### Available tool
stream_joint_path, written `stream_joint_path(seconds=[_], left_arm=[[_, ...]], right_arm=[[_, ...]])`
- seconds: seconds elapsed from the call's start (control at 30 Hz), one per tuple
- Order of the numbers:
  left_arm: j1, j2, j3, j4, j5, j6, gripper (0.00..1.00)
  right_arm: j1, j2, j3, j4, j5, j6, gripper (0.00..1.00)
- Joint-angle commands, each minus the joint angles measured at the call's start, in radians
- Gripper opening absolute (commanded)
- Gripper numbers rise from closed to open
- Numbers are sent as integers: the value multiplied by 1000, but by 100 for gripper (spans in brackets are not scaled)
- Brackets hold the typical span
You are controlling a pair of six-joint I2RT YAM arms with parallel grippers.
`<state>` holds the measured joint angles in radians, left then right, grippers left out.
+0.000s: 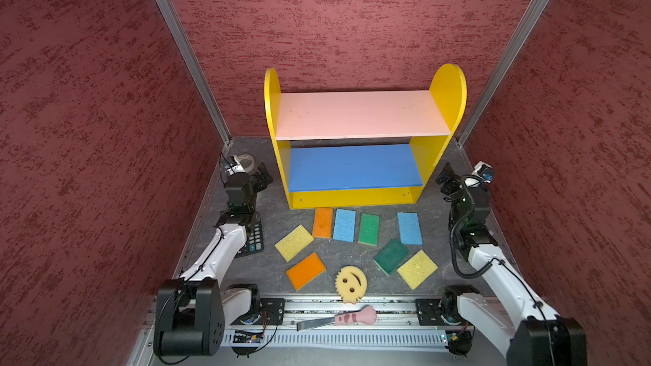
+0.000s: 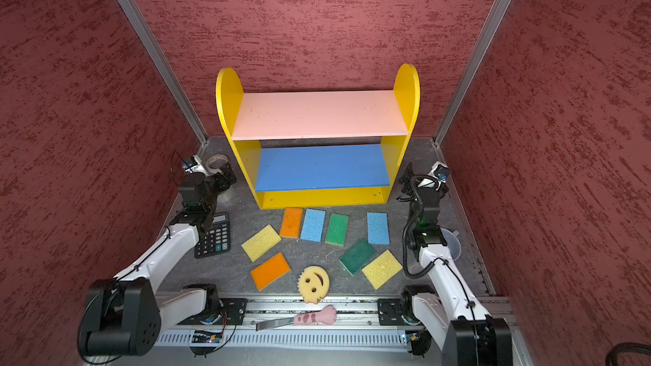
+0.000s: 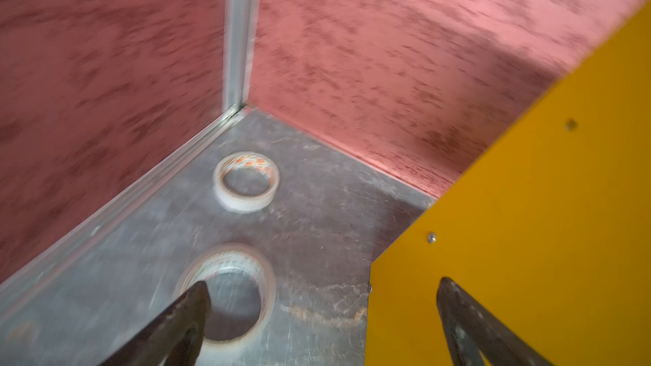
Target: Place and organize the cleaning sponges onto the shelf
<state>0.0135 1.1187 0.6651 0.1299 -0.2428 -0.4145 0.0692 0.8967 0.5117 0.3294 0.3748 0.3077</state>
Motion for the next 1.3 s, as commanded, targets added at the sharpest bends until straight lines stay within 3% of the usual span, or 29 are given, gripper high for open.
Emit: stream_joint_path(seconds=[0.0, 0.07, 0.13, 0.23, 0.33, 0.37, 0.4, 0.5, 0.57, 0.67, 0.77, 0.97, 1.27], left_arm=[[14, -88, 75, -398, -109, -222, 99], [18, -157, 51, -429, -62, -243, 99], [30, -229, 8, -436, -4, -270, 100], [60, -306, -34, -461, 86, -298, 99], [70, -319, -31, -507, 158, -283, 99], [70, -315, -29, -517, 192, -273, 95], [68, -309, -30, -515, 232, -261, 84], [62, -287, -47, -497, 315, -257, 66], [49, -264, -55, -487, 343, -261, 33], [17, -215, -51, -487, 369, -248, 11], [-40, -184, -46, -493, 366, -257, 7], [-195, -138, -50, -456, 262, -270, 3], [-247, 121, 5, -332, 244, -296, 0]], right_arm=[[67, -69, -6, -288, 67, 97, 80], [127, -98, -15, -362, 39, 135, 52], [192, -101, -29, -411, 19, 184, 31], [319, -64, -40, -474, 28, 289, 16], [465, 8, -37, -493, 66, 359, 13], [510, 43, -29, -499, 83, 375, 12], [542, 82, -15, -505, 88, 384, 12], [565, 177, 13, -497, 61, 397, 1], [564, 214, 15, -453, 41, 397, 0], [562, 213, 6, -421, 57, 430, 0], [522, 167, -13, -411, 48, 463, 0], [214, 178, 5, -436, -262, 423, 0], [66, 400, 161, -430, -463, 328, 0]])
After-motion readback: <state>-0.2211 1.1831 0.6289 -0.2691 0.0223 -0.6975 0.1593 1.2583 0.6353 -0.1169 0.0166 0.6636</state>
